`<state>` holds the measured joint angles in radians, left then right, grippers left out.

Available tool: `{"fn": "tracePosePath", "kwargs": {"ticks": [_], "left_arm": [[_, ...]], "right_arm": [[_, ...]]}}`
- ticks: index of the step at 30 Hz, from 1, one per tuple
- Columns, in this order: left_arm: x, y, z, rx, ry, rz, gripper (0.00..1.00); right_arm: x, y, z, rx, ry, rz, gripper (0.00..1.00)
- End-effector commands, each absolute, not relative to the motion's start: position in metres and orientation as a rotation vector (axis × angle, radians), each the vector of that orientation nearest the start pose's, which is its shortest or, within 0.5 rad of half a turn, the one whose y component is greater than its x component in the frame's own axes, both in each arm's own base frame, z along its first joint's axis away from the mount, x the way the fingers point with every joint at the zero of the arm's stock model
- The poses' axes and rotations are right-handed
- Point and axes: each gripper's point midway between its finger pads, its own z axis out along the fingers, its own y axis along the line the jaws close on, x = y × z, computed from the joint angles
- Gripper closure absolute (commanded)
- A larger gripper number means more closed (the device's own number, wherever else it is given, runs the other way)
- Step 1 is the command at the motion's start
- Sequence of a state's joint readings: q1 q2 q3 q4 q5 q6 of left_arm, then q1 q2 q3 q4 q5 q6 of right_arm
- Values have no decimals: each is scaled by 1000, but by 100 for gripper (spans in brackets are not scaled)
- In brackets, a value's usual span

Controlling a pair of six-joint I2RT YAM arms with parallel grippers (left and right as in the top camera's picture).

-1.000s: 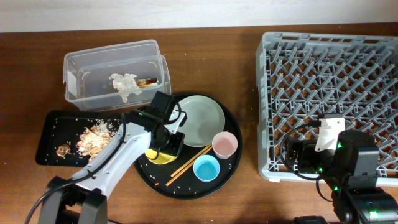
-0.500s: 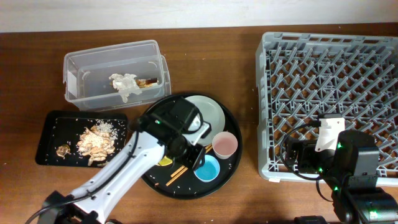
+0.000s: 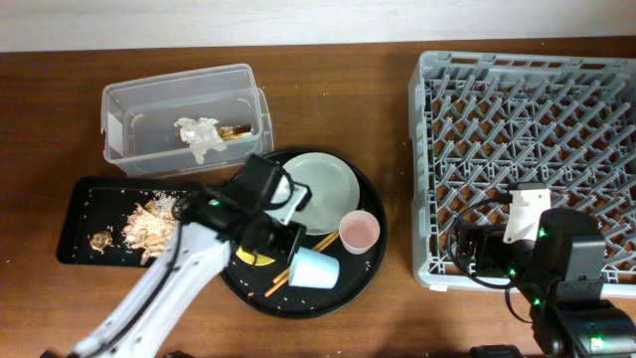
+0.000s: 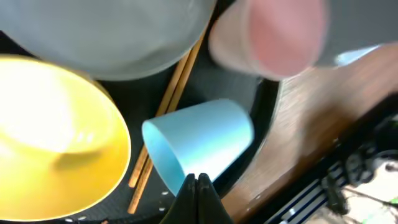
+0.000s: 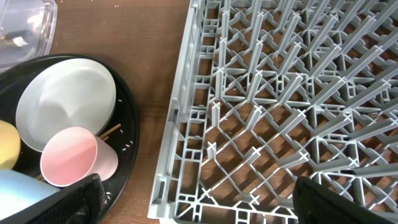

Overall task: Sort waste into correct bins and load items into the dishwasher rack
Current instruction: 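Grasp the blue cup with the left gripper and lift it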

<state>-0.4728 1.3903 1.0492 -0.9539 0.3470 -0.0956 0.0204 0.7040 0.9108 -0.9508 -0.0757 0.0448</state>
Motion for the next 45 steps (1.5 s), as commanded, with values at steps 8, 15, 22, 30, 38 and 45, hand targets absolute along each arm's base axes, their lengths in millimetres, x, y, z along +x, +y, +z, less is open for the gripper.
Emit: {"fn": "tracePosePath", "kwargs": {"ticks": [8, 15, 22, 30, 38, 45], "left_arm": [[215, -180, 112, 420, 2973, -683, 74], [175, -179, 74, 349, 3162, -799, 66], [165, -176, 64, 258, 3212, -804, 55], [173, -190, 58, 302, 3127, -896, 88], [173, -198, 64, 295, 3108, -984, 100], [212, -202, 151, 366, 2835, -954, 100]], "right_arm": [[227, 18, 234, -16, 2297, 121, 2], [227, 18, 234, -16, 2297, 121, 2], [227, 18, 234, -16, 2297, 121, 2], [227, 18, 234, -16, 2301, 121, 2], [227, 18, 234, -15, 2300, 121, 2], [230, 13, 237, 3, 2280, 82, 2]]}}
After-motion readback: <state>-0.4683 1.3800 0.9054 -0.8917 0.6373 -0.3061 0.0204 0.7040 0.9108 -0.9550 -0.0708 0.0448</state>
